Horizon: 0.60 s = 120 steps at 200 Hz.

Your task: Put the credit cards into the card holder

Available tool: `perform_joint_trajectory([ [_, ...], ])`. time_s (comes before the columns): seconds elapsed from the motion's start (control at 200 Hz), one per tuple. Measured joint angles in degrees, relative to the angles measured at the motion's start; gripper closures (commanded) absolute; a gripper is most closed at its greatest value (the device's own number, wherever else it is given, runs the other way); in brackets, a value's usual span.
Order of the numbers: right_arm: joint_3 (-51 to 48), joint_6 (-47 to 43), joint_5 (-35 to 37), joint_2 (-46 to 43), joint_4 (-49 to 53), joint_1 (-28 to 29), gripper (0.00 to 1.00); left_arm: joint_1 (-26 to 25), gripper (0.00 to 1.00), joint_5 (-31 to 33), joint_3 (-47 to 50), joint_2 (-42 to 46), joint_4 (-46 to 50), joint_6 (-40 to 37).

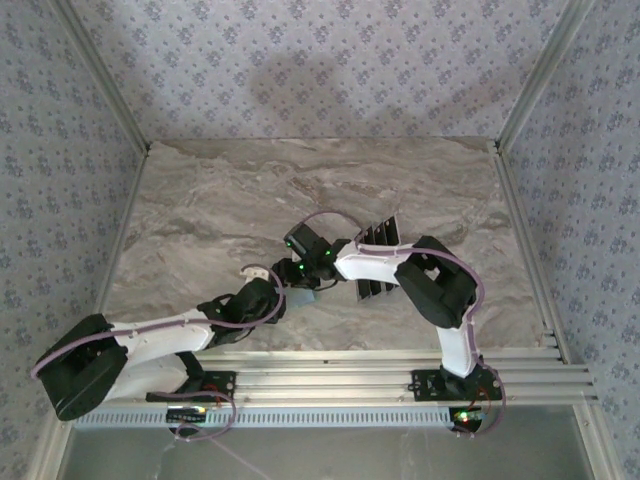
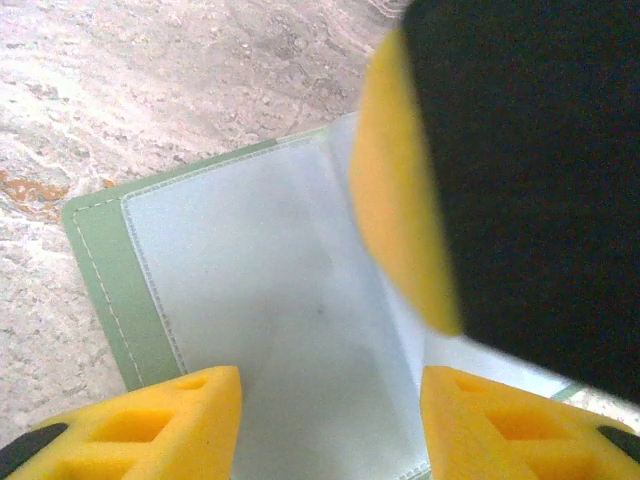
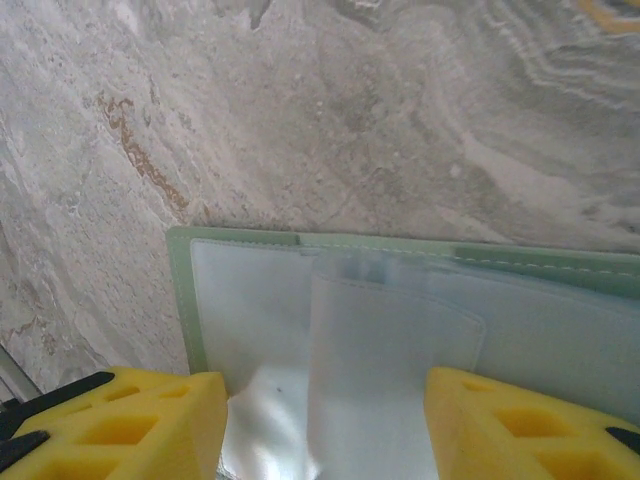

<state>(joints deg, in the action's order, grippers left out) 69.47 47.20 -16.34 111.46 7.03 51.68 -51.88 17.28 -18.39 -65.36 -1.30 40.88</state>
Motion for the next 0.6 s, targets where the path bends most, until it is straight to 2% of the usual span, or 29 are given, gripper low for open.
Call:
perform_joint_trajectory([
  [0.39,-3.5,0.2,0.0,-2.1,-1.2,-1.5,0.43,0.0,0.49,0.1,0.0,0.0,0.0,0.3],
  [0.525,-3.5,0.5,0.0,-2.1,-1.5,-1.3,0.43,0.0,0.45,0.1,0.0,0.3,-0.2,0.3],
  [0.6,-3.5,0.5,0.0,-2.1,-1.5,-1.0,0.43,0.0,0.39,0.0,0.3,1.9,-0.7,0.1],
])
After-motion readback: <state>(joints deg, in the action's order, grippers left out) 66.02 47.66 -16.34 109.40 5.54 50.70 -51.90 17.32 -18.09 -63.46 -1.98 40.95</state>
